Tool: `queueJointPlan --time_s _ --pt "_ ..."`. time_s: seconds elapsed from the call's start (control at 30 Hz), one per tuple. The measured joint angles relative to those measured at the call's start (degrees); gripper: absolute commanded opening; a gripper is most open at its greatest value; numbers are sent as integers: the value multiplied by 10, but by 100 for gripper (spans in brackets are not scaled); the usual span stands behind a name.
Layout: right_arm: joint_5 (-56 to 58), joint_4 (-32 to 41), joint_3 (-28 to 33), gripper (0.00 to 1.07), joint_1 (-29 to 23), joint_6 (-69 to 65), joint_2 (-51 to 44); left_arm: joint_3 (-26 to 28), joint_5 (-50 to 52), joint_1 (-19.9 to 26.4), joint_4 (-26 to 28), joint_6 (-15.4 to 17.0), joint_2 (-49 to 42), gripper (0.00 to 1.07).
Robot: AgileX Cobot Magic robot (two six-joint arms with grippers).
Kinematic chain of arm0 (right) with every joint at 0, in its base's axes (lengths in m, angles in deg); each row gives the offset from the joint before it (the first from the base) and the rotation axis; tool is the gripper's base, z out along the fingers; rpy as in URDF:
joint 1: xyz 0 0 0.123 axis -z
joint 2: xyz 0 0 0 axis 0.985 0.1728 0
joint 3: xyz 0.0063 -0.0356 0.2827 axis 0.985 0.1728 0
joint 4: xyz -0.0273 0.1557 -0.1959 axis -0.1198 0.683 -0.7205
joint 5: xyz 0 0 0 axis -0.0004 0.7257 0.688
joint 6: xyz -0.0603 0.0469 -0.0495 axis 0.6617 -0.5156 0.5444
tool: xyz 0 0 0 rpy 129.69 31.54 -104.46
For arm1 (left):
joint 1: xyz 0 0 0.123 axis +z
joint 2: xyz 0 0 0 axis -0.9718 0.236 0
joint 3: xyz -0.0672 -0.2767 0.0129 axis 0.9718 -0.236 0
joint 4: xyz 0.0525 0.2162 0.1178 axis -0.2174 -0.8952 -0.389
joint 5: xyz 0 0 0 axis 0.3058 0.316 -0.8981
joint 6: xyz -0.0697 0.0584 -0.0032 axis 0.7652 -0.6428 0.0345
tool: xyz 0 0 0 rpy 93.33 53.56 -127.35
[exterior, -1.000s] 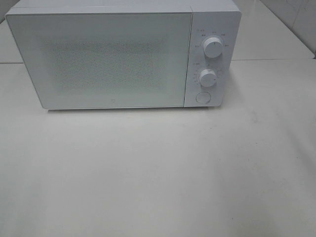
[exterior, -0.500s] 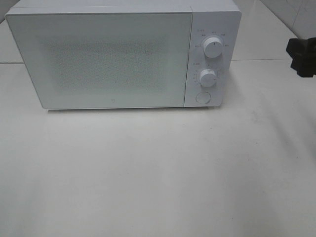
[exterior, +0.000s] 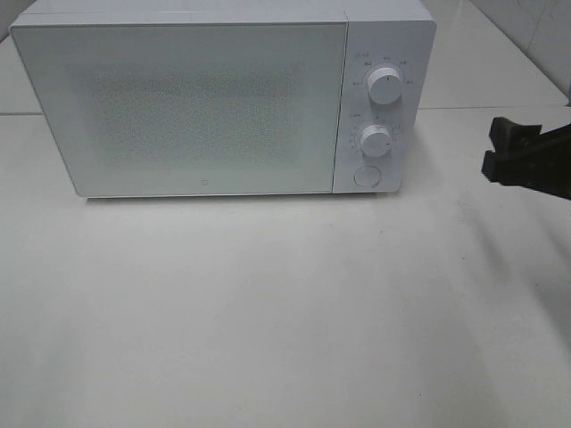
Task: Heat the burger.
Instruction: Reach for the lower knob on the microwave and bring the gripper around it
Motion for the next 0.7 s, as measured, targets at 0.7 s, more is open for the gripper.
queueJointPlan --time_s 0.7 --pt "-130 307 -53 76 -313 112 127 0 0 0 0 0 0 98"
